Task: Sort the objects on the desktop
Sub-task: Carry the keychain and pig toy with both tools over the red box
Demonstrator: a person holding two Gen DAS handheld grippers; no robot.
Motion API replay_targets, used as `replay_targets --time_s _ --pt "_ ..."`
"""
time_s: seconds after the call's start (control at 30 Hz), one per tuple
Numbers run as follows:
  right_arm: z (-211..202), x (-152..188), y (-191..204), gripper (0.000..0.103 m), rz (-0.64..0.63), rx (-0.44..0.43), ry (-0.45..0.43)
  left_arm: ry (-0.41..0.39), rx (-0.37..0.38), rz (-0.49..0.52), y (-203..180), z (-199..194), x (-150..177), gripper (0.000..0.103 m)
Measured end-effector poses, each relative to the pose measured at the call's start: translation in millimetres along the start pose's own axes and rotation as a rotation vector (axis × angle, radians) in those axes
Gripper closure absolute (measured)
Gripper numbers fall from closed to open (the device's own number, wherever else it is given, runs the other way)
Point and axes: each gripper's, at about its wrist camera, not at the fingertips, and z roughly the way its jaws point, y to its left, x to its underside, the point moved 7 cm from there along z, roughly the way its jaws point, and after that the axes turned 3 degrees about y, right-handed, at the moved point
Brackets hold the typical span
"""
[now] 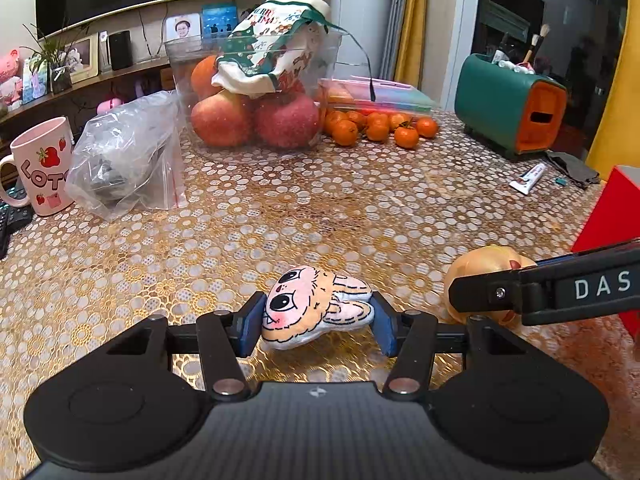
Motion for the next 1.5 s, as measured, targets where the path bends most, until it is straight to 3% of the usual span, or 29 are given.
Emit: replay_targets --time_s 0.7,1.13,1.5 --pt "-90 38 -5 0.031 -0.026 -0.007 -0.028 -0.006 0.054 -0.026 -44 -88 10 0.049" --pt "-169 53 -18 0.031 -0.043 -0.024 -0.117 -0.015 0.100 -0.024 -84 -146 6 0.049" --pt "-225 62 -52 0.031 -0.047 -0.002 -0.188 -0.025 0.155 0.031 -141 -175 1 0.049"
